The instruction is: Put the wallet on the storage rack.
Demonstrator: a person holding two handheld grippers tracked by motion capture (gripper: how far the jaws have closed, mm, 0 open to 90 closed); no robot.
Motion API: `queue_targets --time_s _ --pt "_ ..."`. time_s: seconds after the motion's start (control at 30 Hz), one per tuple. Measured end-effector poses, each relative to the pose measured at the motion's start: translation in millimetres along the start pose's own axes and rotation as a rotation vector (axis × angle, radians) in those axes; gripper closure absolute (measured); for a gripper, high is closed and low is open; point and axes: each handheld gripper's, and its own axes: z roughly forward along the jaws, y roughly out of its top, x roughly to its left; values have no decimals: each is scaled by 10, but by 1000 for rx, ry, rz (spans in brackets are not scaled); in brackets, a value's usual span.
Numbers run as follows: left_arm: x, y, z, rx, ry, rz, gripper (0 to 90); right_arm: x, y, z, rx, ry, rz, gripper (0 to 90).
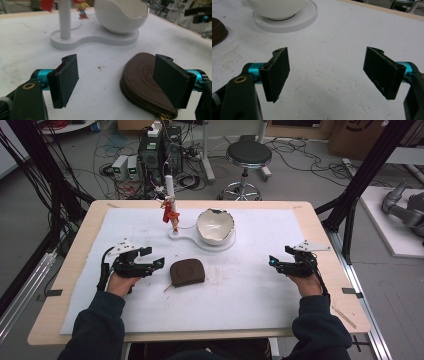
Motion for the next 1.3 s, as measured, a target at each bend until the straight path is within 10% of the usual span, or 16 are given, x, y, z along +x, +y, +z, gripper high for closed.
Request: queue_targets --time_s 0.6,0.8,1.17,1.3 --pt "-250 -28 448 248 -49 14 211 55 -10 112 36 83 -11 217" --pt "-178 -59 490 258 -83 -63 195 152 3 133 50 108 -36 218" --pt "-160 -55 521 277 -114 -73 199 223 19 211 69 144 -43 218" --pt "-195 -14 509 289 -157 -42 358 242 26 248 73 160 -39 218"
